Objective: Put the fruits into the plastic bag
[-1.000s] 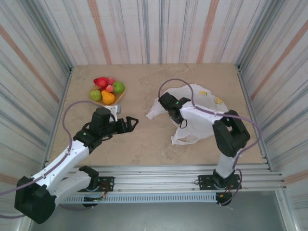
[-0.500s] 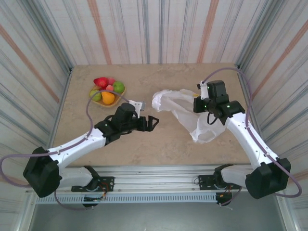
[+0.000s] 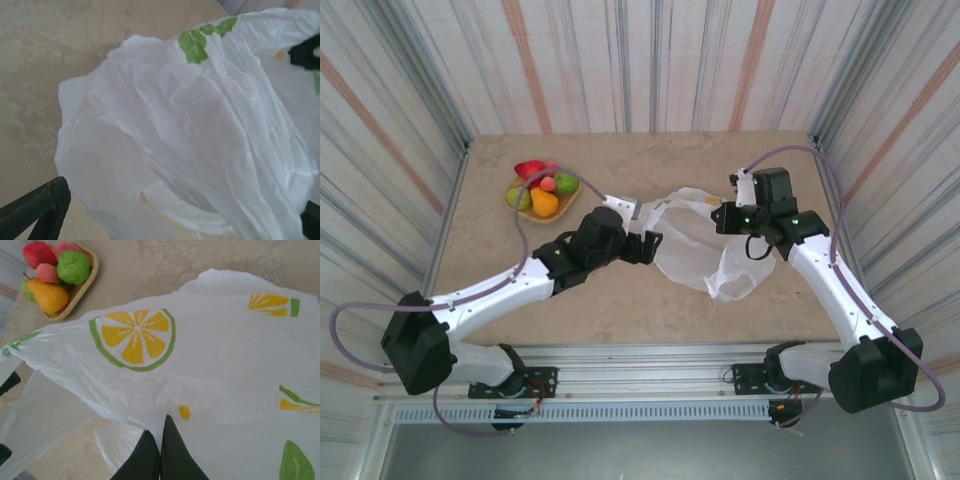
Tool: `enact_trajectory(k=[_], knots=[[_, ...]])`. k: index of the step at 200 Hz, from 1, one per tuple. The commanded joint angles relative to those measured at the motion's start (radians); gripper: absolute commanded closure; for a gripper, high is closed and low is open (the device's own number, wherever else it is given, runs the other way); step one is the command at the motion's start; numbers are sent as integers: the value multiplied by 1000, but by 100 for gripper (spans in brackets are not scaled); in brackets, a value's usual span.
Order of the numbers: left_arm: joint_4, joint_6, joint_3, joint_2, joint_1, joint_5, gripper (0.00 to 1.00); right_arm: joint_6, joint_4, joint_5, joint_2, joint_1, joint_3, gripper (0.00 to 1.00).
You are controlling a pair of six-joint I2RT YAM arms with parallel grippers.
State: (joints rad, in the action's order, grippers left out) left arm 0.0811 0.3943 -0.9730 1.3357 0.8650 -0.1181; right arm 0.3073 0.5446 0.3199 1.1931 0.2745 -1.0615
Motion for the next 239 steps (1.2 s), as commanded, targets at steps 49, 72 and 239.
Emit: enact_trajectory(k=[49, 72, 239], knots=[[127, -97, -100, 18, -16, 34, 56, -17, -17, -50, -33, -3, 19, 100], [151, -91, -149, 3, -58, 197, 94, -120, -56, -123, -73, 17, 50, 99], [335, 32, -471, 136, -146, 583, 100, -426, -99, -420, 31, 275, 27, 37]])
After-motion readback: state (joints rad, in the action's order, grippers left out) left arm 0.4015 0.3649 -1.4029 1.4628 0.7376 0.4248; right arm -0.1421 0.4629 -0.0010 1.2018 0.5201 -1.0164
